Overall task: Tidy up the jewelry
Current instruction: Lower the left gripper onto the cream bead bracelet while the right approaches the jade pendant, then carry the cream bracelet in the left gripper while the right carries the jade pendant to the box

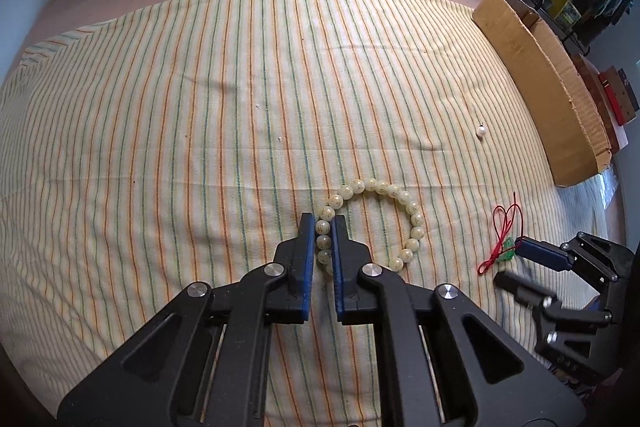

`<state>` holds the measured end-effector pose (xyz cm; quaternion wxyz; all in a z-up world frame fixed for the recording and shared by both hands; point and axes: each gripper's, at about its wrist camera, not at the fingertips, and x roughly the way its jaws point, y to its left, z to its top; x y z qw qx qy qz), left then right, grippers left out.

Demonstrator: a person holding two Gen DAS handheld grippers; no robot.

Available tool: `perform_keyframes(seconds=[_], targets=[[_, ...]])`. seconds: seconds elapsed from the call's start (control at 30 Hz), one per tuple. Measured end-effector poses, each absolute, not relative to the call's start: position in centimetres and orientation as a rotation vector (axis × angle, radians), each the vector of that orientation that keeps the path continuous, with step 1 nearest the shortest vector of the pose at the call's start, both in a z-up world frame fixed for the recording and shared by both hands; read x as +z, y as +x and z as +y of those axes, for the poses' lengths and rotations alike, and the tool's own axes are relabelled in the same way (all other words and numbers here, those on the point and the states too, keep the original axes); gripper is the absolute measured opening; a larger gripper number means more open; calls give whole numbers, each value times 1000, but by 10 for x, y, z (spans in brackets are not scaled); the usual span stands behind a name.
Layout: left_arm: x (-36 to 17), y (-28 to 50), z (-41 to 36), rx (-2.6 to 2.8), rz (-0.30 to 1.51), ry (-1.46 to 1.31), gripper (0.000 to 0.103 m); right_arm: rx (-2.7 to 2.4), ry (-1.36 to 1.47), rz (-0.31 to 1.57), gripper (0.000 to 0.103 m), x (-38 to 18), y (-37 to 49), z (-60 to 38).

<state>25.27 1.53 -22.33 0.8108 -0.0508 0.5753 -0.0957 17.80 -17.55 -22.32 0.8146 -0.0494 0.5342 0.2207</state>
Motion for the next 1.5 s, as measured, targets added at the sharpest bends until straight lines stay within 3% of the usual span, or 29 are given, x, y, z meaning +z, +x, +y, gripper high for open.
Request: perform_keyframes(seconds=[0.07,0.23,0.33,0.37,1.5], targets=[[-223,252,16,-204,1229,-109,6,466,-122,1133,48,-223,177,-171],[-224,252,16,-205,1228,-108,6,428,-125,1123,49,-224,183,-164],[-223,252,16,-205,1228,-109,6,433,-135,1121,31,-224,186,-159],[-223,252,15,-206,1228,-109,6,432,-153,1119,30,-223,186,-156],[-101,243,-10,-342,954,-210,5,398,-25,858,30,-112,187,-219]])
